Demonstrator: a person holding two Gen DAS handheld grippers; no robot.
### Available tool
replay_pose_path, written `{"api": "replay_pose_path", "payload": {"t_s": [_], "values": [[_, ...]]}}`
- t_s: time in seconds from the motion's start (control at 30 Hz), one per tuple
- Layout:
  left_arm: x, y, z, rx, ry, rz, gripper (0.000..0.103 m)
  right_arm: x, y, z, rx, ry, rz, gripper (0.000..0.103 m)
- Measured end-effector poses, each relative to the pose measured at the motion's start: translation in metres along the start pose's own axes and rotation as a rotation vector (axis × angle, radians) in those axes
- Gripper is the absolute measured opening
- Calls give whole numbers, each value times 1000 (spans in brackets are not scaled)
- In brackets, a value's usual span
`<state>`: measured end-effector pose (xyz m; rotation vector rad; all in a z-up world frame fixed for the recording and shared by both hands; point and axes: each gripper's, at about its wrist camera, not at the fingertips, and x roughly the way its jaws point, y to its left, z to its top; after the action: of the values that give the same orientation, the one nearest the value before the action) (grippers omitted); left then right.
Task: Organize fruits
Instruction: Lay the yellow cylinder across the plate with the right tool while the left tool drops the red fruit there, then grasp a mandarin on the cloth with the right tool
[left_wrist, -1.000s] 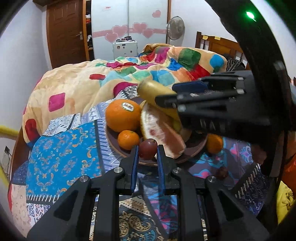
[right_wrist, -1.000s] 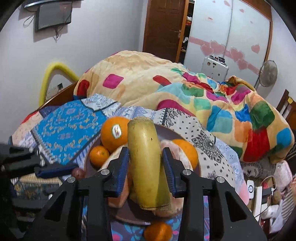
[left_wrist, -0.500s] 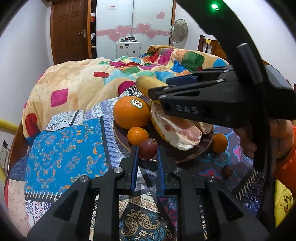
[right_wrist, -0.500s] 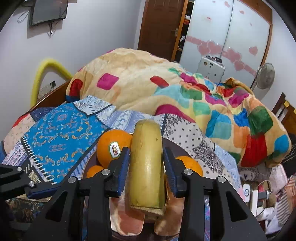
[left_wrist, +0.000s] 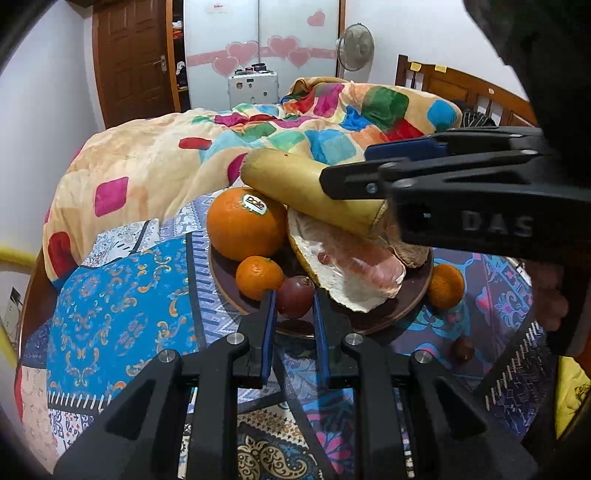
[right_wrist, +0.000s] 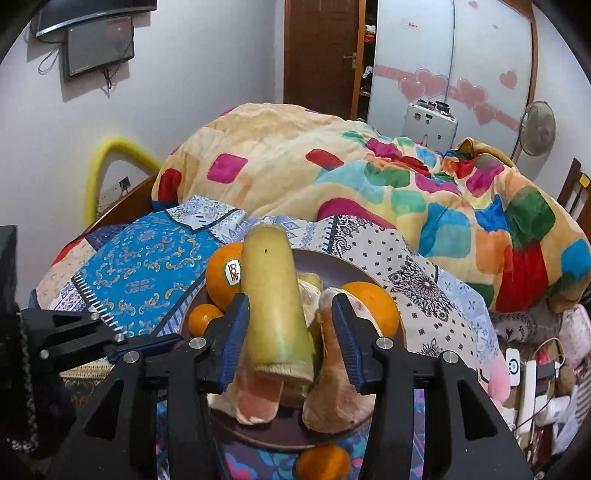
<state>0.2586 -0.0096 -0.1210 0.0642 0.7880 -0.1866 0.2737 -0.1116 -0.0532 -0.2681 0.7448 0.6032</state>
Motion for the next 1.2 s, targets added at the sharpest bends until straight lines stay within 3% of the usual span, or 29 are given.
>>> {"api": "replay_pose_path", "payload": {"t_s": [0.3, 0.53, 0.7, 0.83, 0.97, 1.2], "values": [[16, -3, -1, 16, 46, 8, 20, -9, -4, -9, 14, -19, 38, 43], [7, -1, -2, -1, 30, 35, 34, -28, -13, -19, 41, -37, 28, 43], [-15, 1, -4, -29, 1, 37, 37, -49, -19, -33, 58, -52, 5, 43], [-36, -7, -6, -20, -23, 60, 46, -62, -23, -47, 66, -57, -18, 44], [-53, -12, -12, -27, -46, 79, 60, -68, -28, -64, 87, -44, -21, 47], [-53, -17, -20, -51, -24, 70, 65, -56, -40, -91, 120, 21, -17, 47]]}}
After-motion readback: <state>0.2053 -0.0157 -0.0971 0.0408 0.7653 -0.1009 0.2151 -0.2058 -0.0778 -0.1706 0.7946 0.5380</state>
